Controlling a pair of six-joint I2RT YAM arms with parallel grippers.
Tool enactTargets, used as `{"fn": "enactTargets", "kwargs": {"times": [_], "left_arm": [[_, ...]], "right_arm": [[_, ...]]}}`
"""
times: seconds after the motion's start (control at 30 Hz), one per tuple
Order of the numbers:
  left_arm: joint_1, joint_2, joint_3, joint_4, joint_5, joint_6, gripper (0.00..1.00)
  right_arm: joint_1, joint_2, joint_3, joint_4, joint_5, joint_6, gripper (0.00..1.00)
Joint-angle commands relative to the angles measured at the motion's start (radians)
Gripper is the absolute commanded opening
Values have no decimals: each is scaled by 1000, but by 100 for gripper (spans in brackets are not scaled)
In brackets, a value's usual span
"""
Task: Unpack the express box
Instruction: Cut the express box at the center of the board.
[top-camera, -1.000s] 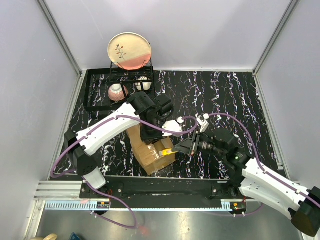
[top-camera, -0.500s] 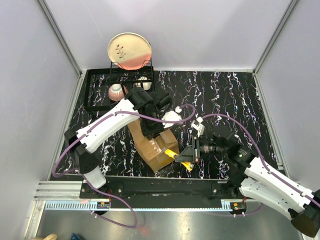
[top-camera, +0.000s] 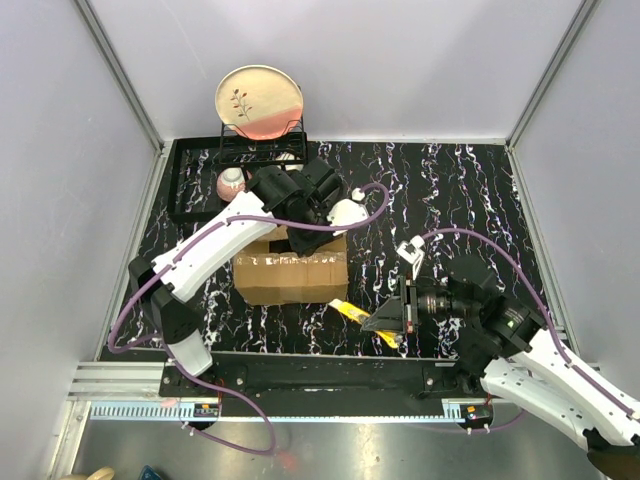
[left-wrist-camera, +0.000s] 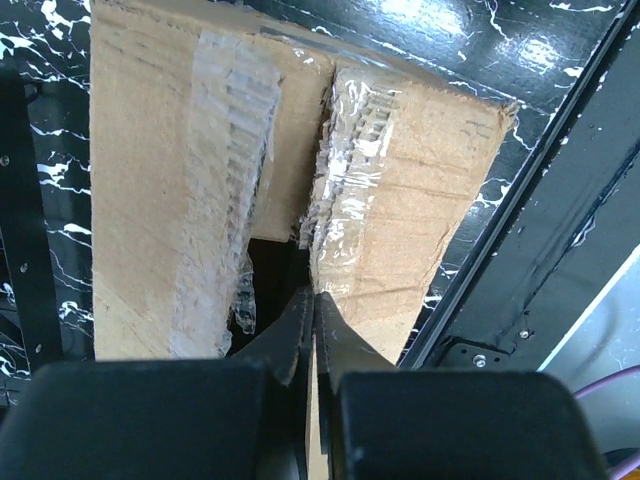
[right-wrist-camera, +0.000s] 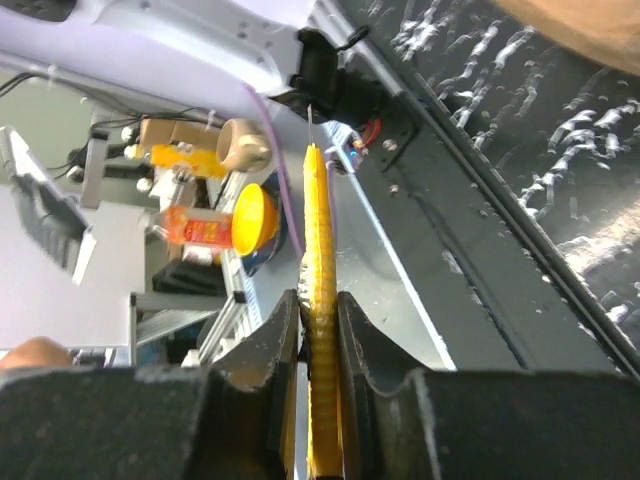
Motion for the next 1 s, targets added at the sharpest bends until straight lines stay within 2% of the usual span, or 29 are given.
{"fn": "enactTargets", "kwargs": {"times": [0.0, 0.17, 0.3, 0.37, 0.63, 0.83, 0.9, 0.97], "left_arm": [[-3, -87, -32, 44, 27, 8, 0], [-3, -181, -90, 48, 134, 107, 0], [-3, -308, -225, 103, 186, 189, 0], [-5, -339, -245, 102, 205, 209, 0], [-6, -305, -238, 80, 234, 178, 0], [-11, -302, -253, 47, 289, 208, 0], [-13, -292, -264, -5, 316, 245, 9], [-13, -282, -276, -50, 358, 294, 23]], "right_arm": [[5, -43, -37, -64, 156, 3, 0], [5, -61, -45, -99, 230, -62, 0], [5, -50, -51, -66, 189, -92, 0], [5, -58, -64, -40, 170, -93, 0], [5, -36, -136, 88, 132, -41, 0], [5, -62, -166, 89, 147, -21, 0], [5, -56, -166, 91, 149, -21, 0], [5, -52, -157, 94, 150, -23, 0]]}}
